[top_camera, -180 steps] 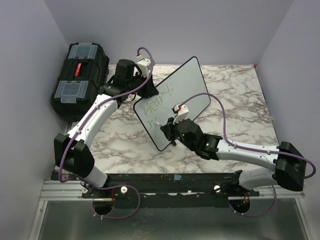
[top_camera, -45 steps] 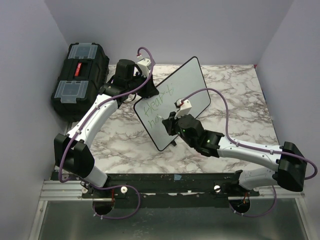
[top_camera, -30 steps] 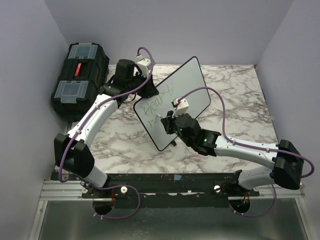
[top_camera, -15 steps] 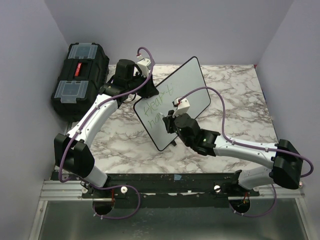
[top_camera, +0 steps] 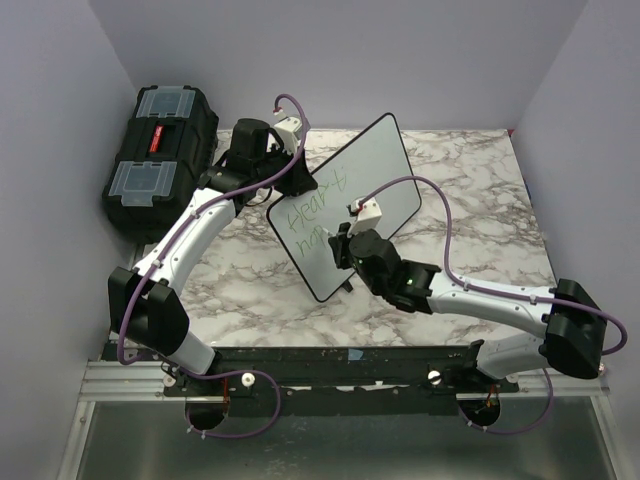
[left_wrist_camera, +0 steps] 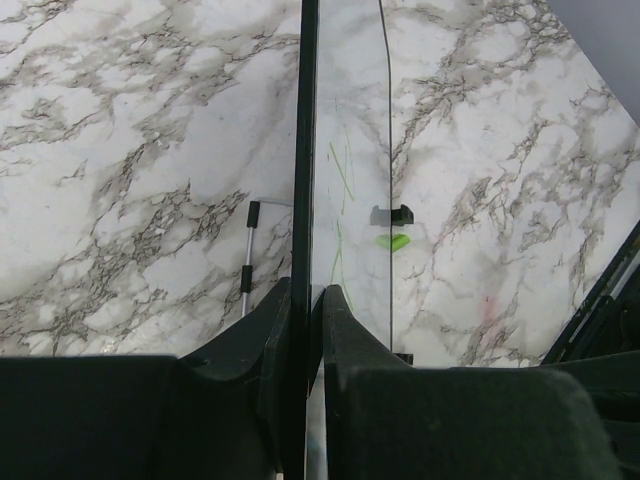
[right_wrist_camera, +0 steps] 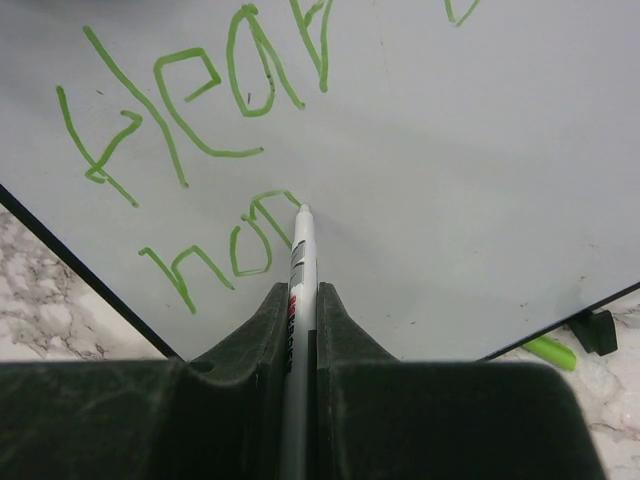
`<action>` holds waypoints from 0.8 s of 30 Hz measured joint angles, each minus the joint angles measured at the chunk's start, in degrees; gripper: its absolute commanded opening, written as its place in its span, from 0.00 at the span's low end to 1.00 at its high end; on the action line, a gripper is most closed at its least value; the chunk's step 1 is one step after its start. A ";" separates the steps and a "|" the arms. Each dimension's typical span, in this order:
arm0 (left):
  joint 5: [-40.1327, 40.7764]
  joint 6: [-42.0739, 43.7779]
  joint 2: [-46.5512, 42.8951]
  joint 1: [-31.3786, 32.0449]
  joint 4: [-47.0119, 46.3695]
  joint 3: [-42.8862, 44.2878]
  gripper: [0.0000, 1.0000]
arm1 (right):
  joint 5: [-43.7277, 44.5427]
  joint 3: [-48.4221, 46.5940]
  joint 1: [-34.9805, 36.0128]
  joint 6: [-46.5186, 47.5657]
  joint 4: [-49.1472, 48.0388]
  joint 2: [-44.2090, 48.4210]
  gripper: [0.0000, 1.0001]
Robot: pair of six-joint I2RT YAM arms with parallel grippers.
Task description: Write a sentence on the whiteboard
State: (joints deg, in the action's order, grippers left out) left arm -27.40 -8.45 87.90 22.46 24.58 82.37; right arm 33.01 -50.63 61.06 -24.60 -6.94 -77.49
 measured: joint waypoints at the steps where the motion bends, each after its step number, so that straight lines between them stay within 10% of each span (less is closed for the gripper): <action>1: 0.02 0.00 0.00 0.00 0.00 0.00 0.00 | 0.00 0.22 0.00 -0.07 0.17 0.07 0.01; 24: 0.04 -0.11 -0.15 0.07 -0.11 -0.11 0.00 | -8.92 3.26 -0.35 -0.24 0.11 3.61 0.01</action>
State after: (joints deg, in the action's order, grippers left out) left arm -27.35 -8.56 87.74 22.52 24.47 82.26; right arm 24.10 -47.37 60.71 -24.84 -6.83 -73.89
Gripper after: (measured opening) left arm 0.138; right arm 0.131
